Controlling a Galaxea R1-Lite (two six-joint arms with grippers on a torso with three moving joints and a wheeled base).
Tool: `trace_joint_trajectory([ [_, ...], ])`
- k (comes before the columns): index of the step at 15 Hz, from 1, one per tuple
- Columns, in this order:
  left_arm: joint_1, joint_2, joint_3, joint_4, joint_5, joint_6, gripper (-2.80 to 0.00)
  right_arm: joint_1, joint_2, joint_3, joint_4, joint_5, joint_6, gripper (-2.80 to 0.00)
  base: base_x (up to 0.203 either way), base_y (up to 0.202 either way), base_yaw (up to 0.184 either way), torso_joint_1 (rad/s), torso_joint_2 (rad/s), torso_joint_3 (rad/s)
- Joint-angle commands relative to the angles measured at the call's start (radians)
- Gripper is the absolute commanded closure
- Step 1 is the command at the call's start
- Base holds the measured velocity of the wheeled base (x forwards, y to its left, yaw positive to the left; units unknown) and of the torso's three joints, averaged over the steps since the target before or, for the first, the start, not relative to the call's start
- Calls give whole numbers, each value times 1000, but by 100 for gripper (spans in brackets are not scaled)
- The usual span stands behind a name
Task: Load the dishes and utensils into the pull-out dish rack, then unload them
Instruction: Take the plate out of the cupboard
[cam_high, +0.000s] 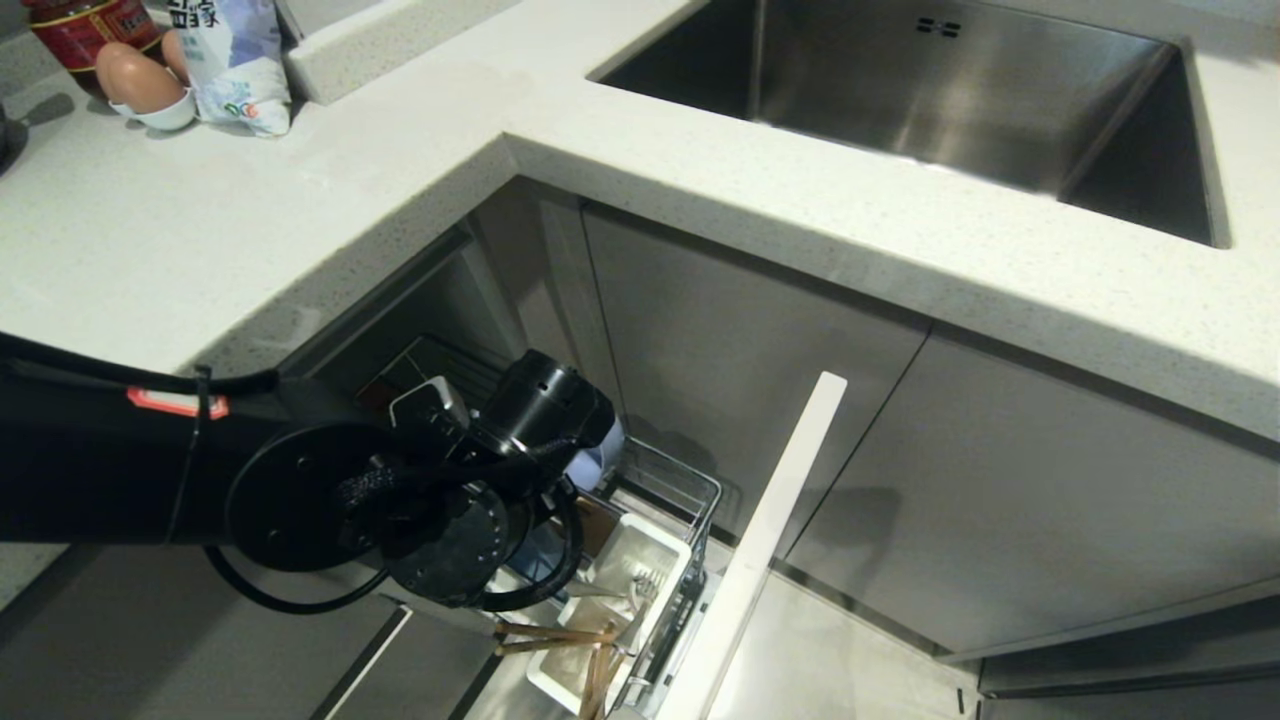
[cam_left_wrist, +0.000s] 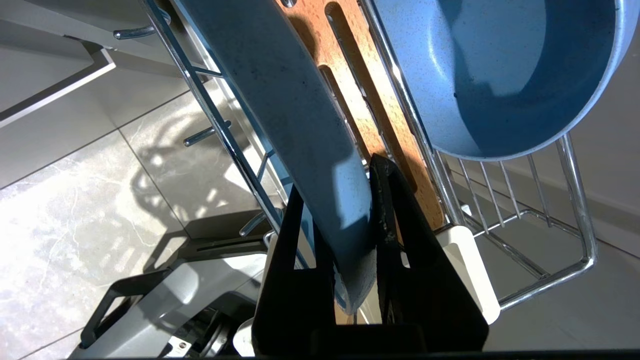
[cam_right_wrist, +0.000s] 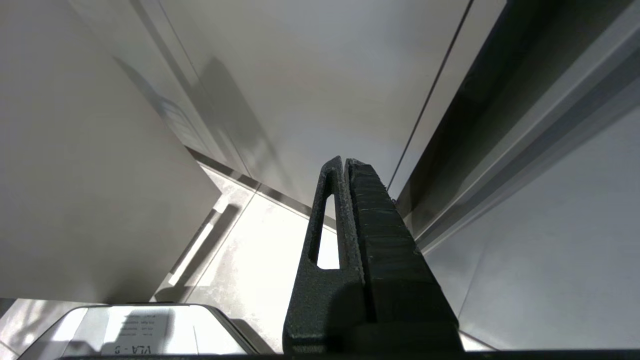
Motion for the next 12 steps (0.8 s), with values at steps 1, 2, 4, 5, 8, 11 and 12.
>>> trace_joint_trajectory([
  [1,-5,-12,-7,4,5,-6,0,0,0,2,0,0,0,0,0,0,0,0,0,0],
  [2,-10,-26,-15,5,6,-6,0,0,0,1,0,0,0,0,0,0,0,0,0,0],
  [4,-31,-78,-35,8,6,-2,0,0,0,0,0,0,0,0,0,0,0,0,0,0],
  [5,-44,-105,-43,9,6,5,0,0,0,2,0,0,0,0,0,0,0,0,0,0],
  [8,-83,-166,-71,11,6,31,0,0,0,0,0,0,0,0,0,0,0,0,0,0],
  [11,-130,-233,-118,8,5,107,0,0,0,0,0,0,0,0,0,0,0,0,0,0],
  [12,-147,-258,-149,7,5,139,0,0,0,0,0,0,0,0,0,0,0,0,0,0],
])
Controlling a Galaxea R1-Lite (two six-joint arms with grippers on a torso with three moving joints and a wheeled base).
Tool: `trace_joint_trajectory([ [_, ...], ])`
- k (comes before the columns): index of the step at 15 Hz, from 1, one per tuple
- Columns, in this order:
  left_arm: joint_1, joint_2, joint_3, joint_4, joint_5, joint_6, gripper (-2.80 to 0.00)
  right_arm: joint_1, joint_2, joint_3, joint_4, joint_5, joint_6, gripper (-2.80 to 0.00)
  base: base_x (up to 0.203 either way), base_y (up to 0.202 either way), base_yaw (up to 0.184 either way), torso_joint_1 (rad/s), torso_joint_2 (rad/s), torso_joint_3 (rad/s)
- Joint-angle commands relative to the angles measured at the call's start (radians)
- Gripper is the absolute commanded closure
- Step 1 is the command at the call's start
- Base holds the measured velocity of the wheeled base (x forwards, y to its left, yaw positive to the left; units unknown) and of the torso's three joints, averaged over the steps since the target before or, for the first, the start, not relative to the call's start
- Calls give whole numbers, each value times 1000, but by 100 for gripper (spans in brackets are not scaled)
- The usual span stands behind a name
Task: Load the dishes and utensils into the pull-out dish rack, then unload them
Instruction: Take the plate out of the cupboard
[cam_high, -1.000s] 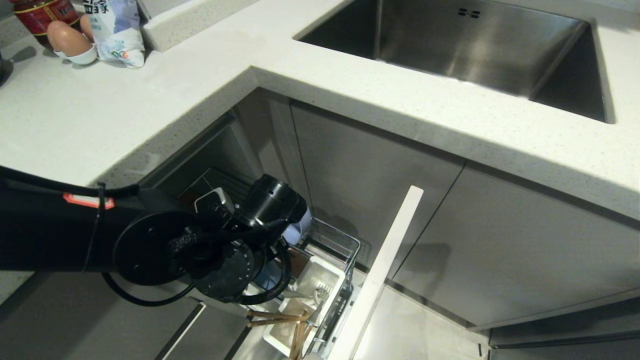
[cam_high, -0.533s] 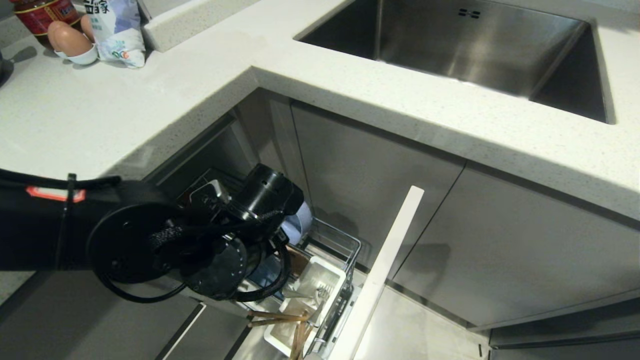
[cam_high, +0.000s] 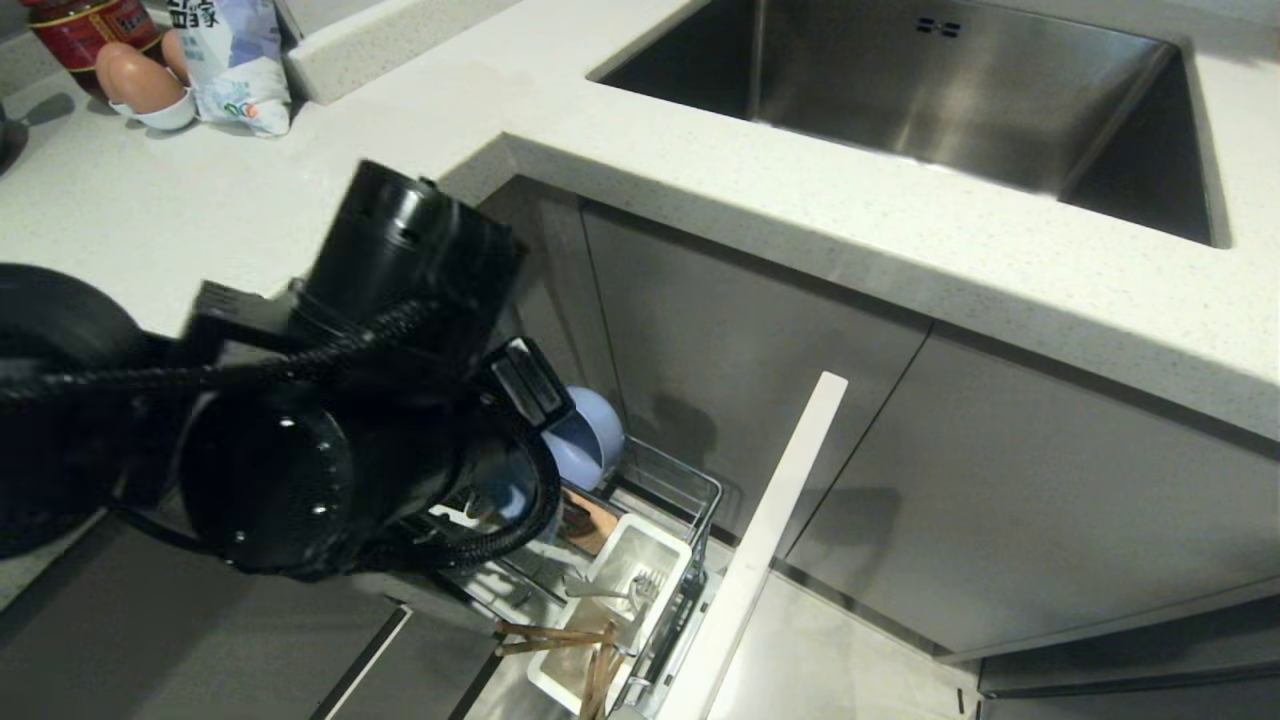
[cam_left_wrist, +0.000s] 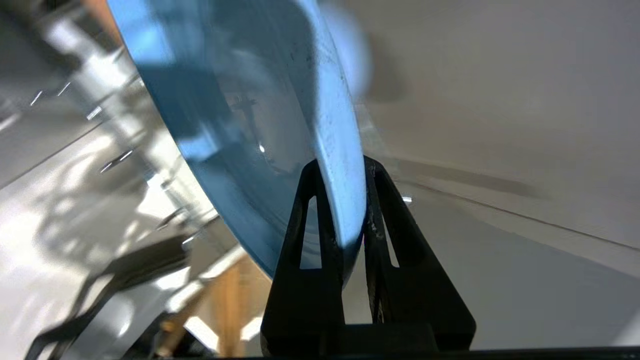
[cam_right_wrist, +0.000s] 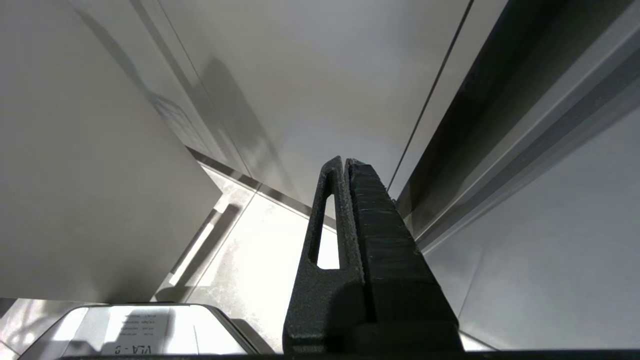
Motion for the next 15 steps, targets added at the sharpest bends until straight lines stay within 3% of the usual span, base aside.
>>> trace_joint_trajectory([
  [1,-29,-66,-49,-1,3,30,0,0,0,0,0,0,0,0,0,0,0,0,0,0],
  [7,-186,-143,-269,5,2,180,0,0,0,0,0,0,0,0,0,0,0,0,0,0],
  [13,-191,-145,-613,76,3,269,0,0,0,1,0,0,0,0,0,0,0,0,0,0],
  [15,-150,-150,-653,102,3,308,0,0,0,2,0,0,0,0,0,0,0,0,0,0],
])
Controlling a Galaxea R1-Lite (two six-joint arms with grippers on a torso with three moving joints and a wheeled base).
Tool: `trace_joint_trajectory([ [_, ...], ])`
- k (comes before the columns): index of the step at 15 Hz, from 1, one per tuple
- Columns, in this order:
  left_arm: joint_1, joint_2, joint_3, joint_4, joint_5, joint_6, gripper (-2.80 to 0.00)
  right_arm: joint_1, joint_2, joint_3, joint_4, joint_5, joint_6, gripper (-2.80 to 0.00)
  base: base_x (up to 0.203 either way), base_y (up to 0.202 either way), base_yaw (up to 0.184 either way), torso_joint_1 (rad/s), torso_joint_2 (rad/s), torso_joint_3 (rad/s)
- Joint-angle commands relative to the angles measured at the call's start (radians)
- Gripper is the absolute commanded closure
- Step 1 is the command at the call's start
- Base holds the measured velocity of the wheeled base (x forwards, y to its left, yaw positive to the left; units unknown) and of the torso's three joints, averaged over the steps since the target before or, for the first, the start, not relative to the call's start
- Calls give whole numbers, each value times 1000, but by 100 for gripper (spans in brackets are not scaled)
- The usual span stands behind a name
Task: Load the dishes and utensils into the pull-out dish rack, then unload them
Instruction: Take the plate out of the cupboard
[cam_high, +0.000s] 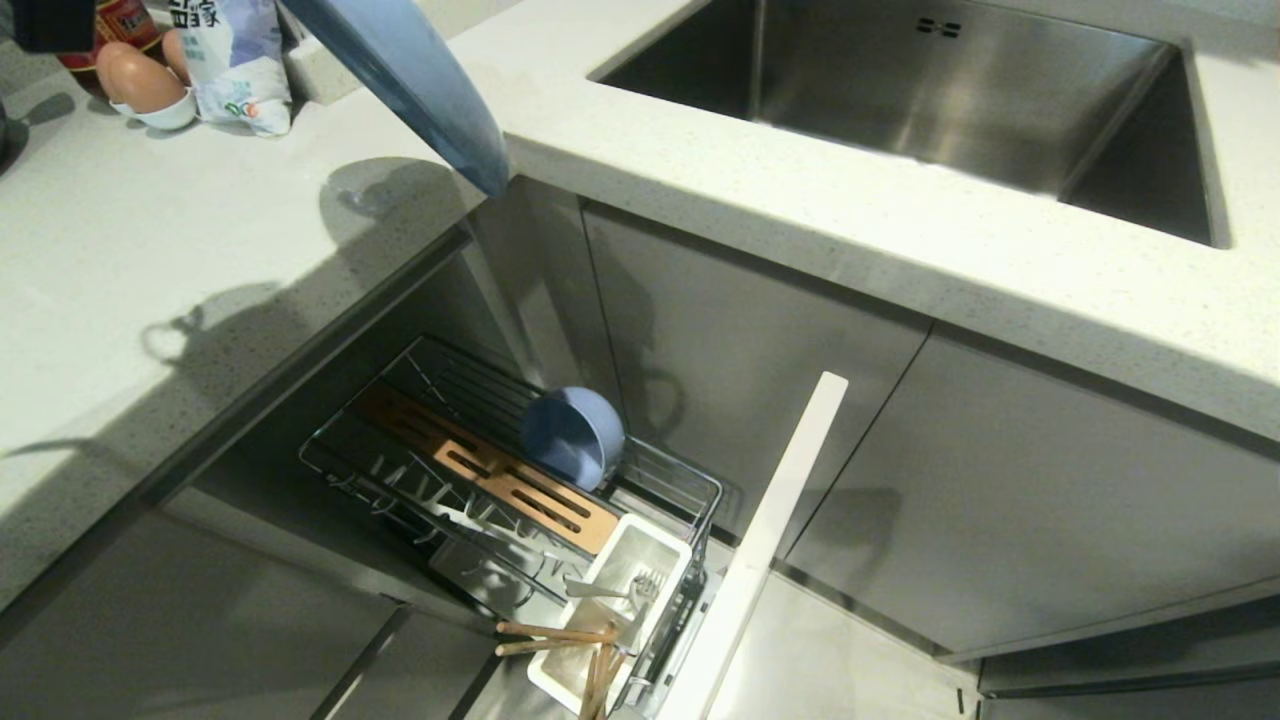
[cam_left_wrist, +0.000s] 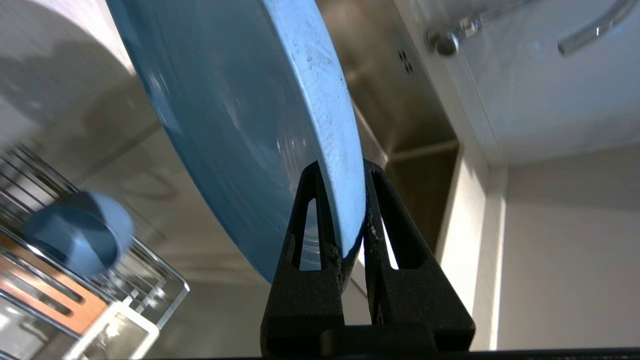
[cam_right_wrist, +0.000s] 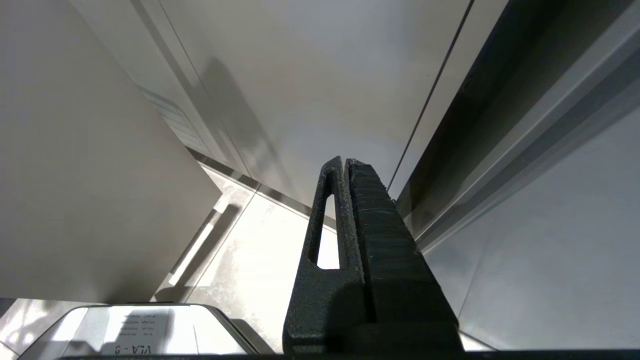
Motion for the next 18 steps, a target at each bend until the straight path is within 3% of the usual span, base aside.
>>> trace_joint_trajectory([
  [1,43,-6,-22,10,4,-2,0,0,0,0,0,0,0,0,0,0,0,0,0,0],
  [11,433,-146,-20,189,-6,8,0,0,0,0,0,0,0,0,0,0,0,0,0,0],
  [18,656,-226,-21,447,-6,9,0,0,0,2,0,0,0,0,0,0,0,0,0,0],
])
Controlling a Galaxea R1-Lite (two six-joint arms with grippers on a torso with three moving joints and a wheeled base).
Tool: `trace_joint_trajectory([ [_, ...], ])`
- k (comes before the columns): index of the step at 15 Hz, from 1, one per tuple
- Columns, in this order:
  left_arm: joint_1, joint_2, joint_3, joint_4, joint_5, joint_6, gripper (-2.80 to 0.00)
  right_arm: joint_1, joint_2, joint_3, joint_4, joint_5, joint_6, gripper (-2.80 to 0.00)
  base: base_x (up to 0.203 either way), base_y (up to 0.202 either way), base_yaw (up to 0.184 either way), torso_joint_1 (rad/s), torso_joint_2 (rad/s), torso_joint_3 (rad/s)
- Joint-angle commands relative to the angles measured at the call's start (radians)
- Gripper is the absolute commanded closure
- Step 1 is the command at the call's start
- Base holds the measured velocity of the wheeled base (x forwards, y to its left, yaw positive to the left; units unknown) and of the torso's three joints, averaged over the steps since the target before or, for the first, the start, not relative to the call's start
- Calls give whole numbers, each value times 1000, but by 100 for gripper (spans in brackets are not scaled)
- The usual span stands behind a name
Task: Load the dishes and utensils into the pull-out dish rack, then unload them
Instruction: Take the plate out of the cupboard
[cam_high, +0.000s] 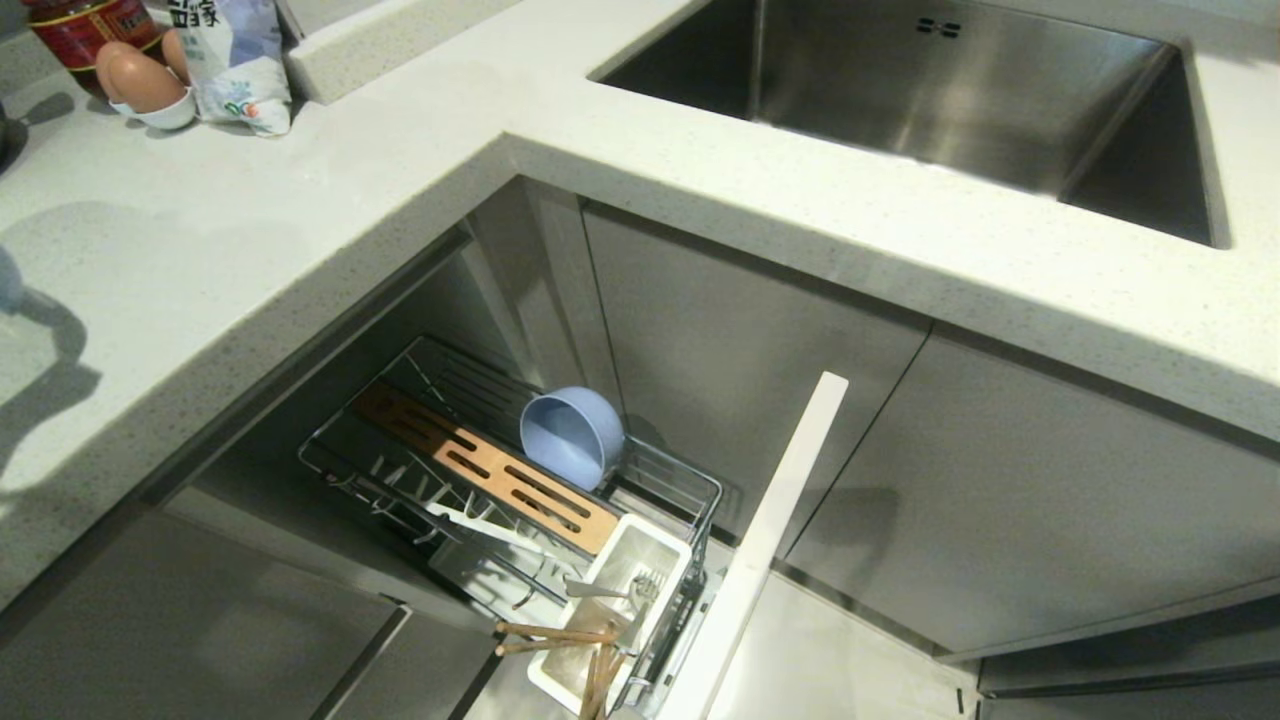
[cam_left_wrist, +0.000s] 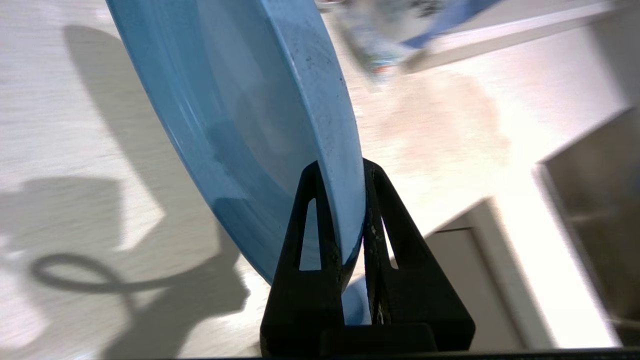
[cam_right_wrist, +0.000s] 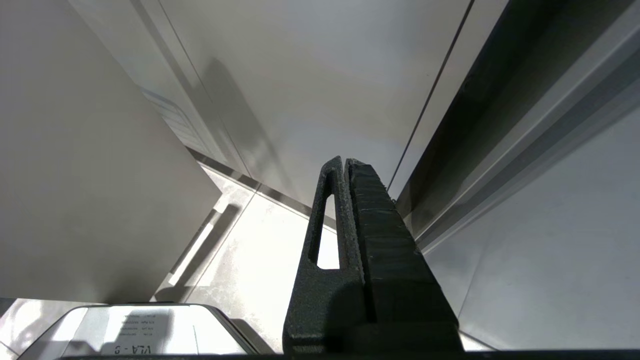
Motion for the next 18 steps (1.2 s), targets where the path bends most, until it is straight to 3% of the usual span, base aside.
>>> trace_joint_trajectory([
  [1,32,-21,-1,54,5,-4,0,0,0,0,0,0,0,0,0,0,0,0,0,0],
  [4,47,-19,-2,196,9,-2,0,0,0,0,0,0,0,0,0,0,0,0,0,0],
  [11,47,106,-6,383,72,8,0,0,0,0,0,0,0,0,0,0,0,0,0,0],
  [18,46,266,-6,450,101,8,0,0,0,0,0,0,0,0,0,0,0,0,0,0],
])
